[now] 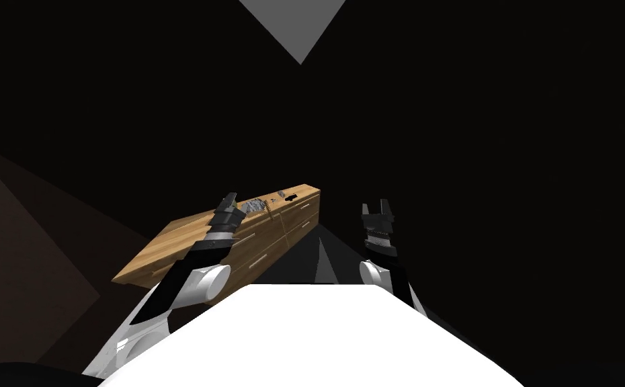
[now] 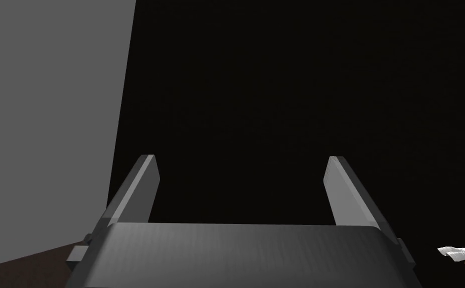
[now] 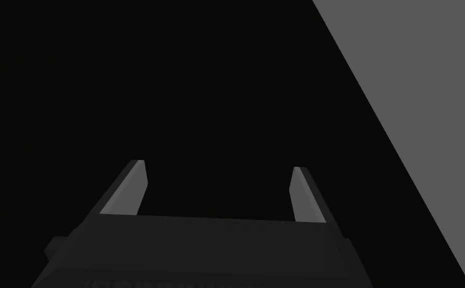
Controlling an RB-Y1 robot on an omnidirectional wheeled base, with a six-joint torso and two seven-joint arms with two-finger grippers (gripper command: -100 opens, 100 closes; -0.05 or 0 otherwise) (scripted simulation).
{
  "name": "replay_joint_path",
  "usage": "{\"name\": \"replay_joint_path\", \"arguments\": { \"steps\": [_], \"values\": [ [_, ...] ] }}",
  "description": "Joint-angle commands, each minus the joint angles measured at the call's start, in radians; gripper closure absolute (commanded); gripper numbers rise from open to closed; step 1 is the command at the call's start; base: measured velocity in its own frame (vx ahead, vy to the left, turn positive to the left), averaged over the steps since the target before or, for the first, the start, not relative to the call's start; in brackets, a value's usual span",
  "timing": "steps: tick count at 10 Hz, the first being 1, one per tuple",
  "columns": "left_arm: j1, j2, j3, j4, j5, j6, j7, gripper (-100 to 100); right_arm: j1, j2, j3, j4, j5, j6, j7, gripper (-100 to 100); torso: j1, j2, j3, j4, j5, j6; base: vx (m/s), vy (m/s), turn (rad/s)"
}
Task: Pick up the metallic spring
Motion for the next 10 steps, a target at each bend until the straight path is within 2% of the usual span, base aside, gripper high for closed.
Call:
{"name": "replay_joint_path", "arguments": {
  "steps": [1,8,10],
  "values": [
    [-0.005,0.008,0.008,0.003,0.008,0.024,0.001,-100,0.0,0.0,0.0,0.0,0.0,0.0,0.0,0,0.0,0.0,0.0,0.0,0.0,0.0,0.003,-0.003,-0.01],
    [-0.005,0.008,0.008,0.003,0.008,0.024,0.001,-100,0.0,0.0,0.0,0.0,0.0,0.0,0.0,0,0.0,0.0,0.0,0.0,0.0,0.0,-0.001,0.001,0.003],
    [0.032,0.05,0.019,0.015,0.018,0.077,0.035,-100,0.0,0.0,0.0,0.0,0.0,0.0,0.0,0,0.001,-0.001,-0.001,0.0,0.0,0.0,0.046,0.006,-0.014]
  ]
}}
